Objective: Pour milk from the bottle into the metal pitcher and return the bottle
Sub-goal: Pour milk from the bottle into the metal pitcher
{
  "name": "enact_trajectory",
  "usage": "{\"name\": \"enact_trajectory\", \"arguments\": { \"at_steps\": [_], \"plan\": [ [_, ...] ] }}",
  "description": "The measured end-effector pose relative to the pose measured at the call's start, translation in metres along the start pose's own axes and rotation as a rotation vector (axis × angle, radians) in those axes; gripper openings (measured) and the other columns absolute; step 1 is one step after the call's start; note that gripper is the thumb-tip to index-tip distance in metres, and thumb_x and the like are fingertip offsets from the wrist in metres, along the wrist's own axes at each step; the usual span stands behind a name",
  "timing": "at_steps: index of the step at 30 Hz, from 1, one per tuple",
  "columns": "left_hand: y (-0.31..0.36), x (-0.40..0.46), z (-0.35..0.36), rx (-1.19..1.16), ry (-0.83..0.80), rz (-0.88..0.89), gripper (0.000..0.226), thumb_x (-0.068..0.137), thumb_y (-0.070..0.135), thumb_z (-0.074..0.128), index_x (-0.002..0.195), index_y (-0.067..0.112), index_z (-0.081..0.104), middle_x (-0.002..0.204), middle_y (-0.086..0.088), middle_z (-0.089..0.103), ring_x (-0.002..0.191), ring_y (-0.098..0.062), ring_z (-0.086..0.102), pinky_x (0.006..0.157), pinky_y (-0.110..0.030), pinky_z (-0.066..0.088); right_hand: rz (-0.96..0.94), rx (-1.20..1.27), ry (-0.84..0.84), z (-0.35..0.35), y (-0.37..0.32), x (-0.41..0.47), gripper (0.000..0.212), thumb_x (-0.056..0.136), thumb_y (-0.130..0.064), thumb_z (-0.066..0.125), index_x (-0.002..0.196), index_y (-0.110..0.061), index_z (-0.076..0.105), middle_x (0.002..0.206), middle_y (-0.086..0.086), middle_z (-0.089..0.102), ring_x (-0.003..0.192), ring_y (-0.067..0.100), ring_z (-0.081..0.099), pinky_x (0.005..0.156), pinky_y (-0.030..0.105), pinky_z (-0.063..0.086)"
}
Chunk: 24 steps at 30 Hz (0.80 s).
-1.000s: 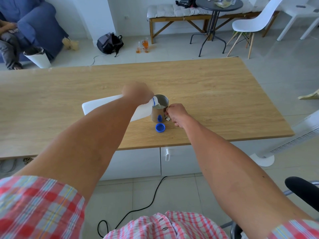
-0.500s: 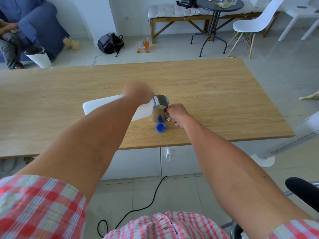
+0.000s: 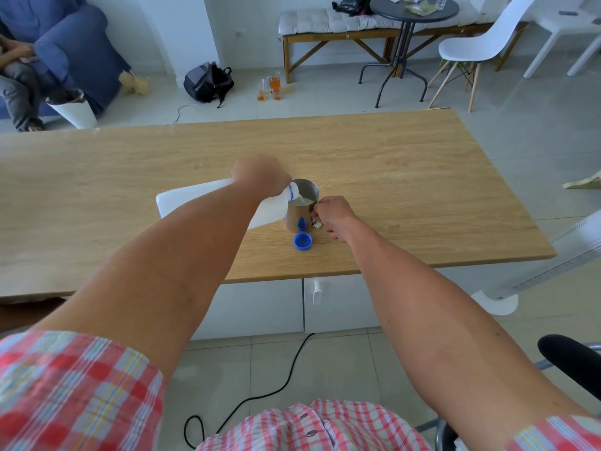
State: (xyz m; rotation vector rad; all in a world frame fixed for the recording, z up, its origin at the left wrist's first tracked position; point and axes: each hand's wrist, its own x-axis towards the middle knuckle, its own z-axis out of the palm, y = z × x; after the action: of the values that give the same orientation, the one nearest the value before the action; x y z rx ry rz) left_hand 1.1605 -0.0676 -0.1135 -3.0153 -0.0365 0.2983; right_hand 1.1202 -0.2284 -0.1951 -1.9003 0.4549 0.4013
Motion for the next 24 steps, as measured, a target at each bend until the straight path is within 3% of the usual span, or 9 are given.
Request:
{"name": "enact_trajectory", "arguments": {
  "at_steps": [16, 24],
  "plan": [
    [0.0008, -0.0019, -0.0015, -0.006, -0.006, 0.003, 0.032, 0.100, 0.041, 0.041, 0.094, 0.015, 0.060, 0.079, -0.003, 0.055, 0.063, -0.021, 0.048, 0.063, -0.035, 0.039, 0.009, 0.007, -0.002, 0.0009, 0.0010, 0.0018, 0.026, 0.096, -0.003, 0.042, 0.085, -0.012, 0.065, 0.067, 0.005, 0.050, 0.029, 0.006, 0.027, 0.031, 0.012, 0.021],
    [0.0014, 0.0004, 0.0001, -0.001, 0.002, -0.002, 0.033, 0.099, 0.042, 0.042, 0.089, 0.016, 0.060, 0.079, -0.002, 0.057, 0.062, -0.021, 0.050, 0.054, -0.031, 0.035, 0.007, 0.002, -0.005, -0.0003, 0.0008, 0.0009, 0.028, 0.096, -0.002, 0.040, 0.086, -0.012, 0.064, 0.076, 0.008, 0.053, 0.037, 0.009, 0.029, 0.031, 0.013, 0.021]
  ]
}}
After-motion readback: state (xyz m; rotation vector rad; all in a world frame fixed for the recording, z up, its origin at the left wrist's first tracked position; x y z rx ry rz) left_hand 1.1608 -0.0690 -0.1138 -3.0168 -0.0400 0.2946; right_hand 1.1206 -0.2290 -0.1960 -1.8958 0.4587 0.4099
